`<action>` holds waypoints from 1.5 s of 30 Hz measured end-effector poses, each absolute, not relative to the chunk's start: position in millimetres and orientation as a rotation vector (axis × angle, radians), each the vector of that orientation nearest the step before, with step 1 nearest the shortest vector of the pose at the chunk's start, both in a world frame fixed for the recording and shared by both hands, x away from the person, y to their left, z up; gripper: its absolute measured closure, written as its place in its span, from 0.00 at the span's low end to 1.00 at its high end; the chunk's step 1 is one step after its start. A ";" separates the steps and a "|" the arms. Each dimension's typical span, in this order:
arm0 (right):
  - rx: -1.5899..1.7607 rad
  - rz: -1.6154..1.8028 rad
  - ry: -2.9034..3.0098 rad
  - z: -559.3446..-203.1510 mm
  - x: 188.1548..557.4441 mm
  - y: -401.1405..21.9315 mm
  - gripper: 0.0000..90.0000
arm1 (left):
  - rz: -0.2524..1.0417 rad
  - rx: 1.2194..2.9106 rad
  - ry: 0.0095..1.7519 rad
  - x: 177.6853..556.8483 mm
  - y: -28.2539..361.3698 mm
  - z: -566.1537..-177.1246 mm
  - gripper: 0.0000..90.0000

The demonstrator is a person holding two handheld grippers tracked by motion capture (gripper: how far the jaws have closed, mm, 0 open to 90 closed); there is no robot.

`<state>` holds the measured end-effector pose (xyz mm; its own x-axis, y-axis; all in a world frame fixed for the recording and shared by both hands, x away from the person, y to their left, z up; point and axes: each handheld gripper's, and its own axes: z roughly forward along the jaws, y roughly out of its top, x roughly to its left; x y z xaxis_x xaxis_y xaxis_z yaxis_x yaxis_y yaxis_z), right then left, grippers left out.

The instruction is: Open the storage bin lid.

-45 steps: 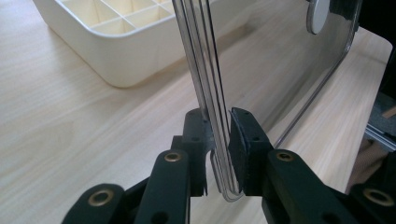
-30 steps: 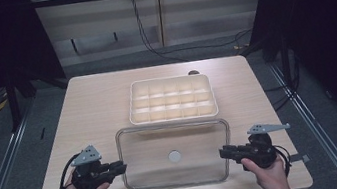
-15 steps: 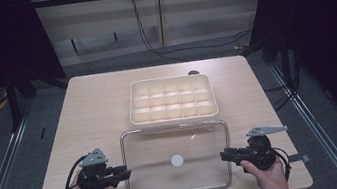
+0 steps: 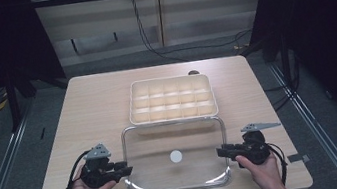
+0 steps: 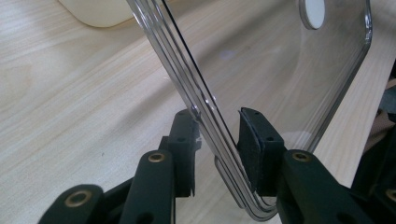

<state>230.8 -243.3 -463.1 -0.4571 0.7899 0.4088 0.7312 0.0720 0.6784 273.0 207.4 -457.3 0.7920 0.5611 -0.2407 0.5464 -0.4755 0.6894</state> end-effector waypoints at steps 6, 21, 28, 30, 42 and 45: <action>1.596 1.340 2.245 -465.3 230.8 -241.8 0.70 | 0.046 2.192 0.823 269.5 205.1 -458.8 0.73; 1.655 1.243 2.258 -478.1 238.6 -235.1 0.60 | 0.026 2.219 0.858 277.7 201.3 -469.4 0.68; 1.694 1.135 2.312 -481.4 244.9 -231.1 0.56 | -0.024 2.281 0.849 288.3 198.8 -473.4 0.65; 1.696 1.120 2.316 -482.8 246.3 -230.9 0.56 | -0.033 2.272 0.854 290.0 199.1 -475.1 0.65; 1.660 1.137 2.272 -493.4 246.4 -227.5 0.48 | -0.074 2.241 0.895 294.9 200.5 -482.8 0.62; 1.659 1.135 2.265 -494.8 246.0 -226.5 0.47 | -0.078 2.242 0.900 295.5 199.7 -483.7 0.62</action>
